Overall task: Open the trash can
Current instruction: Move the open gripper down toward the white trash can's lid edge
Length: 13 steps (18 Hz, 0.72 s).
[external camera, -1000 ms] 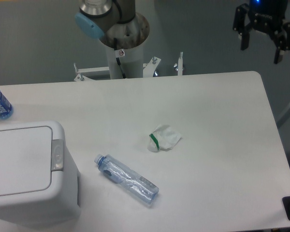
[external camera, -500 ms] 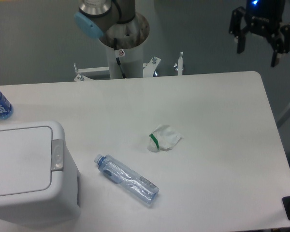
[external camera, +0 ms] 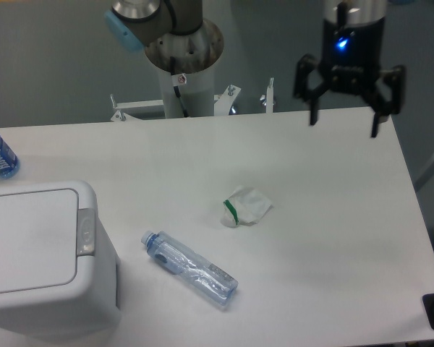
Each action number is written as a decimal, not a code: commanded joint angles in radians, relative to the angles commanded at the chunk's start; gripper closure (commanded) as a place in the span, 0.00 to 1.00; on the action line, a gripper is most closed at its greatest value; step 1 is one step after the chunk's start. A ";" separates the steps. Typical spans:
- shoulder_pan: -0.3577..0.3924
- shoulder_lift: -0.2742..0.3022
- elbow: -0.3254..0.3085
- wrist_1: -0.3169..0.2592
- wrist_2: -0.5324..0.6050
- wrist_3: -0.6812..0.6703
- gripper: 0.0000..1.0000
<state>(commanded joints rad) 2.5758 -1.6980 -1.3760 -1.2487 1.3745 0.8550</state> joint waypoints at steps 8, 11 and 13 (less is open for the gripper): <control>-0.169 -0.057 0.011 0.003 -0.129 -0.350 0.00; -0.195 -0.074 0.014 0.003 -0.199 -0.424 0.00; -0.206 -0.084 0.014 0.005 -0.242 -0.458 0.00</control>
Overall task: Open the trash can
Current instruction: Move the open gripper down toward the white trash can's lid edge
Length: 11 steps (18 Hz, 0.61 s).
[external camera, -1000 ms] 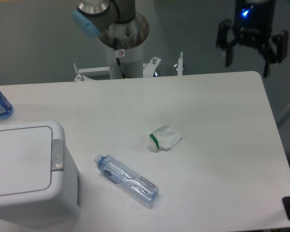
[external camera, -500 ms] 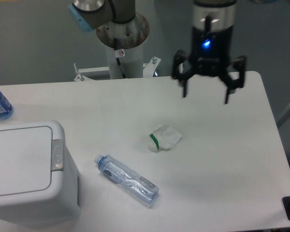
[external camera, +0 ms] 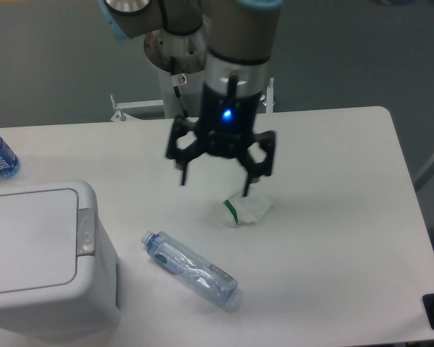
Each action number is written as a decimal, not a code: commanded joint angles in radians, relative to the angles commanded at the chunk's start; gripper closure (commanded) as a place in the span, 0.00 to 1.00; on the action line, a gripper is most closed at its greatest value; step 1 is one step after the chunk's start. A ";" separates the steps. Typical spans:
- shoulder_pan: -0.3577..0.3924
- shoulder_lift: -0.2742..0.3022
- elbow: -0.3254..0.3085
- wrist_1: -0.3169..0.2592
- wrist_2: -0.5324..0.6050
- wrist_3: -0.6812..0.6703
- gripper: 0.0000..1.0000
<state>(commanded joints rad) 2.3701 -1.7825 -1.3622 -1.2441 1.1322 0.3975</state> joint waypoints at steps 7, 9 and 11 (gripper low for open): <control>-0.074 -0.058 0.003 0.135 -0.003 -0.120 0.00; -0.091 -0.066 0.002 0.144 0.000 -0.123 0.00; -0.104 -0.072 0.002 0.146 0.000 -0.121 0.00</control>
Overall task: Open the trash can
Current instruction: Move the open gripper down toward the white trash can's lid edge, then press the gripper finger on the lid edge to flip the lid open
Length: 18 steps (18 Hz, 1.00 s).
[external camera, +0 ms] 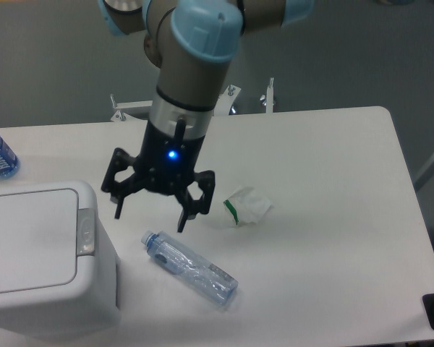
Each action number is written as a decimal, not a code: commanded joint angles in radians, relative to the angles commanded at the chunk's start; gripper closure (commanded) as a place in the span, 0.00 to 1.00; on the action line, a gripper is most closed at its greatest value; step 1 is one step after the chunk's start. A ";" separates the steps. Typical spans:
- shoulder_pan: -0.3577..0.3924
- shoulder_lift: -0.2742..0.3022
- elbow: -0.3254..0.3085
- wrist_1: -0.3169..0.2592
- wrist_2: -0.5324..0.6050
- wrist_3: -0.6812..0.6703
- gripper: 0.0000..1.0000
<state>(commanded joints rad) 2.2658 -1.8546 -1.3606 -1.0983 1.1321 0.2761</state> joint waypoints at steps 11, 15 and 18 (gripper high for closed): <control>-0.028 -0.022 -0.003 0.002 0.005 0.002 0.00; -0.028 -0.022 -0.003 0.002 0.005 0.003 0.00; -0.029 -0.023 -0.008 0.003 0.005 0.003 0.00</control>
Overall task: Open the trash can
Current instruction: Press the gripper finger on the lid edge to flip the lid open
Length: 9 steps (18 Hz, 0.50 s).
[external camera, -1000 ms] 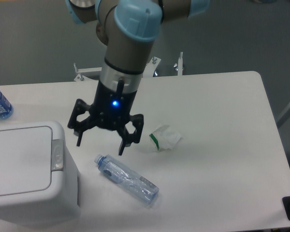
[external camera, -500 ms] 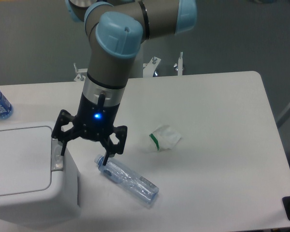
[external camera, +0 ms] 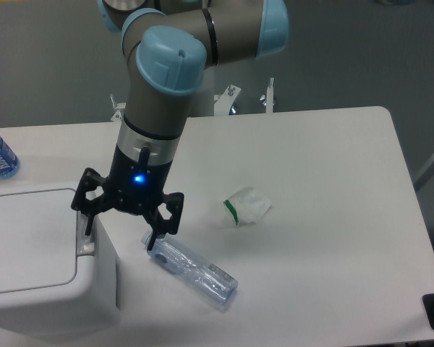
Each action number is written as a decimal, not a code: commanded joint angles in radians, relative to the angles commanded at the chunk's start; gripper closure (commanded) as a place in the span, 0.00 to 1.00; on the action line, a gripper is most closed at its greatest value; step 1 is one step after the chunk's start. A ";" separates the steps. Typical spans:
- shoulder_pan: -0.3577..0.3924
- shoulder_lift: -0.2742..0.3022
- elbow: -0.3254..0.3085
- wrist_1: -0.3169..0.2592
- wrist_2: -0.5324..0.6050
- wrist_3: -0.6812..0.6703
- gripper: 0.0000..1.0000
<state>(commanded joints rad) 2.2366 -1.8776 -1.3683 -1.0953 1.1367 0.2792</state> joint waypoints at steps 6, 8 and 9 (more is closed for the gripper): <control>-0.005 -0.006 0.000 0.002 0.002 0.000 0.00; -0.005 -0.006 0.000 0.002 0.000 0.000 0.00; -0.005 -0.006 -0.002 0.002 0.002 0.000 0.00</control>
<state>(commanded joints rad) 2.2319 -1.8837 -1.3698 -1.0937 1.1382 0.2792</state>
